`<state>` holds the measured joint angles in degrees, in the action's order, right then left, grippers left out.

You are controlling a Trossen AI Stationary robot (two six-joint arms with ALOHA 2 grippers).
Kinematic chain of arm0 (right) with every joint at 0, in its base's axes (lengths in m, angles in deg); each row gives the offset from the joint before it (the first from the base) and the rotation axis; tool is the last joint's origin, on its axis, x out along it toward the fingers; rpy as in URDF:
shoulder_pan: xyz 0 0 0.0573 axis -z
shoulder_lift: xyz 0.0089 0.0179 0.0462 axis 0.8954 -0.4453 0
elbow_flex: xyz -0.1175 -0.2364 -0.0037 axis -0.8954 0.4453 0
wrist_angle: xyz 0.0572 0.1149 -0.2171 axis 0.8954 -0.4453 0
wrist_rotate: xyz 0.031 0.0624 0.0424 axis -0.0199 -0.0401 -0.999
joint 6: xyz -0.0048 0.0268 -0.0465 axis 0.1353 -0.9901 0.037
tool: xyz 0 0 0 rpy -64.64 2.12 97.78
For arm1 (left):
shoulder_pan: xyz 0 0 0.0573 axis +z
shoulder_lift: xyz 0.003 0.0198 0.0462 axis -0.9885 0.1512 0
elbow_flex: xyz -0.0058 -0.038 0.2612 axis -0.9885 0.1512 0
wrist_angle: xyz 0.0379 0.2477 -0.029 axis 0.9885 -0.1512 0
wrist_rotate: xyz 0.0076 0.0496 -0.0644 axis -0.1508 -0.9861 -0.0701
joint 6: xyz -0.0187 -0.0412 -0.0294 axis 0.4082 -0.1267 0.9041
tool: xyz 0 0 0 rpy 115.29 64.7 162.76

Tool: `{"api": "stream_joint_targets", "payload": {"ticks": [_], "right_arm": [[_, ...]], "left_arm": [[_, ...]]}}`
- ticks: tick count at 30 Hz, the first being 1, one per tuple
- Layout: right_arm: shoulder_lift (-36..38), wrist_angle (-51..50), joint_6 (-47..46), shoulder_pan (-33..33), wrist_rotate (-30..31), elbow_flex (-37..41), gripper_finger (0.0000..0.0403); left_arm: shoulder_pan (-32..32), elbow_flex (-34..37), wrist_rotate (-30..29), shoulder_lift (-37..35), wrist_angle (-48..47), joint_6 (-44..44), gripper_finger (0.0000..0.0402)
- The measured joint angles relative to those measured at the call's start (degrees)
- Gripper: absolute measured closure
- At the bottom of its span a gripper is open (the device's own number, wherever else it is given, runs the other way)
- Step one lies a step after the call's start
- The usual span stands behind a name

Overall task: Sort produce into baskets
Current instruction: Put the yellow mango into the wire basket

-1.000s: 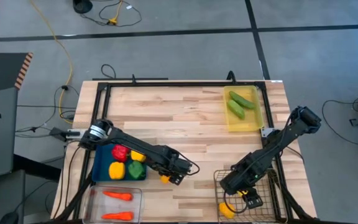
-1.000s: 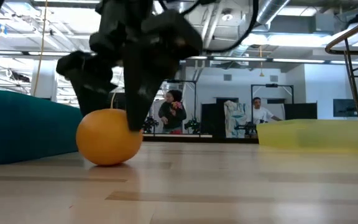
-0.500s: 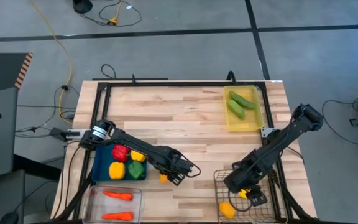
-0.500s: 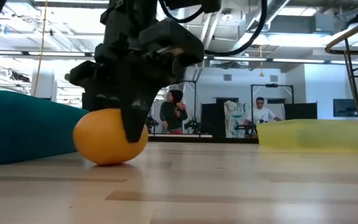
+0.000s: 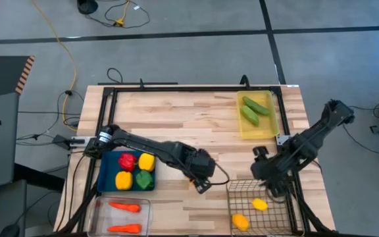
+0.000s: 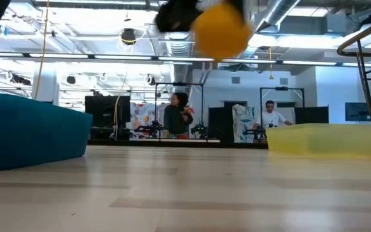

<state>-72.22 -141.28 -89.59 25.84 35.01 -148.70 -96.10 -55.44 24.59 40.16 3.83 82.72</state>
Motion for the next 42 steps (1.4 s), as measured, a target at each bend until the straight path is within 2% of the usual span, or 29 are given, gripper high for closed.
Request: {"api": "stream_joint_targets", "payload": {"ticks": [5, 9, 13, 19, 22, 25, 30, 34, 42], "right_arm": [[4.3, -0.9, 0.0, 0.0, 6.4, 0.0, 0.0135], [6.7, -0.9, 0.0, 0.4, 8.3, 0.0, 0.0135], [8.0, -0.9, 0.0, 1.5, 8.3, 0.0, 0.0135], [8.0, -0.9, 0.0, 3.7, 8.4, 0.0, 0.0135], [7.5, -1.0, 0.0, 4.6, 8.3, 0.0, 0.0135], [7.3, -1.0, 0.0, 5.1, 8.3, 0.0, 0.0135], [7.3, -1.1, 0.0, 5.3, 8.3, 0.0, 0.0135], [7.3, -1.1, 0.0, 5.3, 8.3, 0.0, 0.0135], [7.3, -1.2, 0.2, 5.2, 8.3, 0.0, 0.0135]], "left_arm": [[0.2, -5.9, -8.3, -0.1, 9.5, -6.5, 0.019], [0.2, -6.0, -8.8, 0.4, 19.5, -12.8, 0.0189], [0.1, -6.0, -5.3, 3.8, 25.5, -15.8, 0.0188], [0.1, -5.9, 7.4, 9.0, 34.4, -16.6, 0.0188], [0.2, -5.9, 9.7, 10.6, 39.8, -15.8, 0.0187], [0.3, -5.9, 7.9, 10.7, 41.8, -17.1, 0.0187], [0.3, -5.9, -0.6, 10.6, 41.9, -20.6, 0.0187], [0.4, -5.9, -0.3, 10.6, 42.1, -21.9, 0.0182], [0.5, -5.9, -2.7, 10.6, 42.0, -21.3, 0.0115]]}}
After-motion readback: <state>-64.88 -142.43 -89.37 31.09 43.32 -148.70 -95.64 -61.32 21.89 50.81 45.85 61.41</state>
